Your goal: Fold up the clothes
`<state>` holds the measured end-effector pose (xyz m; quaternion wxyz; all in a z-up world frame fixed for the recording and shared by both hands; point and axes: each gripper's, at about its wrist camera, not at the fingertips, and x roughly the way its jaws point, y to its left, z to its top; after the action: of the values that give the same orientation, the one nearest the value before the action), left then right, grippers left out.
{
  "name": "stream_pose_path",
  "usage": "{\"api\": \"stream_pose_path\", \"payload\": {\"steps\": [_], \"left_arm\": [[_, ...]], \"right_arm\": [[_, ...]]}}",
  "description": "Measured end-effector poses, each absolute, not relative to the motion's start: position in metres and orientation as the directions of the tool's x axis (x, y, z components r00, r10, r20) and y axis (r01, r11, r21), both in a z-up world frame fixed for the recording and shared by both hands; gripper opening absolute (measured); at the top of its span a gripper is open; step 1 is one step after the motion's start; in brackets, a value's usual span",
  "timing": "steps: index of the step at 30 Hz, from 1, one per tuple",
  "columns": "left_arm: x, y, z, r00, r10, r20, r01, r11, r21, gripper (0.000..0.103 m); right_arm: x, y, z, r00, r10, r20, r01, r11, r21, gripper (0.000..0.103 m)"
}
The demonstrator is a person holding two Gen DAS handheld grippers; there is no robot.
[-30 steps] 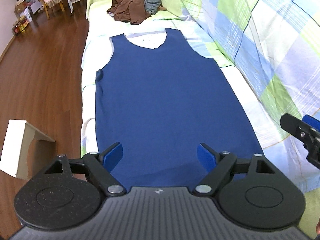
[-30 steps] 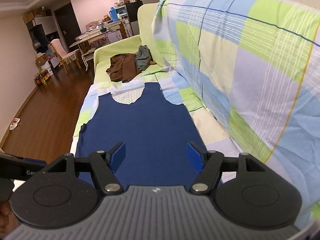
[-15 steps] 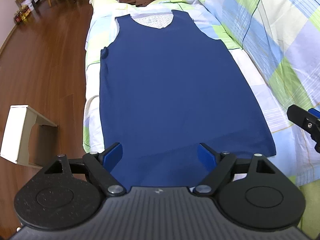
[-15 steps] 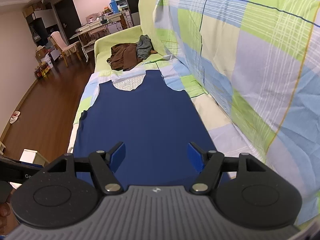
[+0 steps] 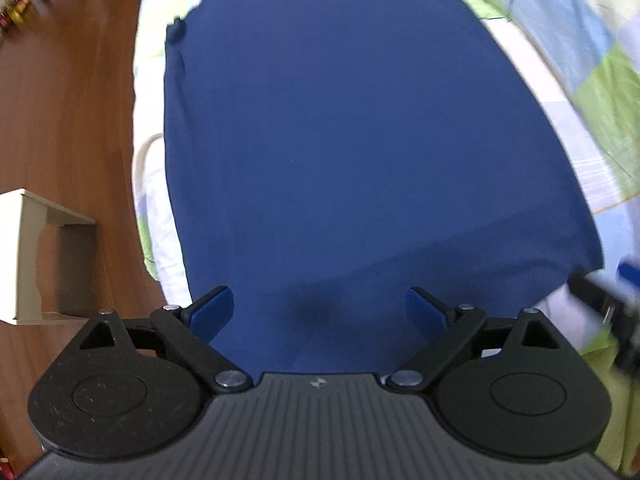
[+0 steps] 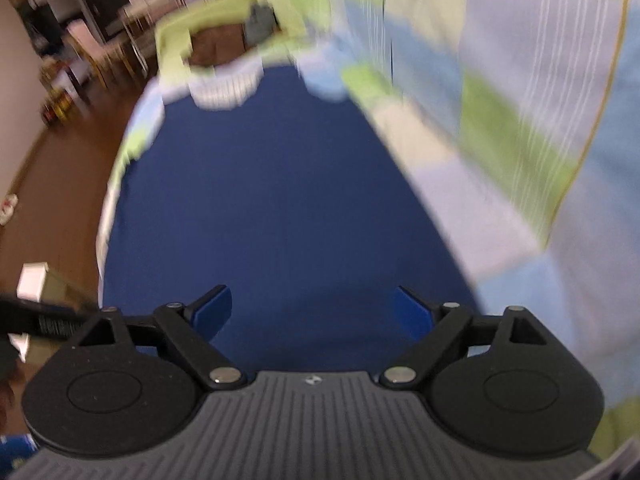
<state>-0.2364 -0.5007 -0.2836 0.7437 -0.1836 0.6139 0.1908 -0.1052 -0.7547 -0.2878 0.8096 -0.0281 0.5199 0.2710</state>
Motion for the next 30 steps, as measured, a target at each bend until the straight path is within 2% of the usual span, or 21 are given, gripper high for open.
{"api": "stream_pose_path", "payload": {"steps": [8, 11, 16, 21, 24, 30], "left_arm": [[-0.146, -0.350, -0.295, 0.323, -0.017, -0.946, -0.497, 0.848, -0.185, 0.096], [-0.093, -0.268, -0.310, 0.372, -0.068, -0.926, -0.523, 0.808, -0.270, 0.096], [-0.034, -0.155, -0.328, 0.502, -0.070, -0.862, -0.559, 0.735, -0.385, 0.096], [-0.015, -0.115, -0.349, 0.571, -0.108, -0.814, -0.551, 0.685, -0.477, 0.096], [-0.004, -0.090, -0.361, 0.611, -0.127, -0.781, -0.542, 0.652, -0.530, 0.101], [0.011, -0.072, -0.372, 0.639, -0.181, -0.747, -0.498, 0.643, -0.582, 0.101]], "right_arm": [[-0.065, -0.676, -0.321, 0.225, 0.396, -0.890, -0.434, 0.859, 0.272, 0.087], [-0.035, -0.621, -0.329, 0.222, 0.400, -0.889, -0.436, 0.857, 0.277, 0.087], [0.022, -0.526, -0.347, 0.213, 0.437, -0.874, -0.392, 0.858, 0.333, 0.087], [0.068, -0.446, -0.356, 0.185, 0.471, -0.862, -0.396, 0.839, 0.373, 0.087], [0.084, -0.425, -0.361, 0.162, 0.466, -0.870, -0.400, 0.837, 0.374, 0.088], [0.107, -0.414, -0.375, 0.135, 0.430, -0.893, -0.372, 0.857, 0.356, 0.088]]}}
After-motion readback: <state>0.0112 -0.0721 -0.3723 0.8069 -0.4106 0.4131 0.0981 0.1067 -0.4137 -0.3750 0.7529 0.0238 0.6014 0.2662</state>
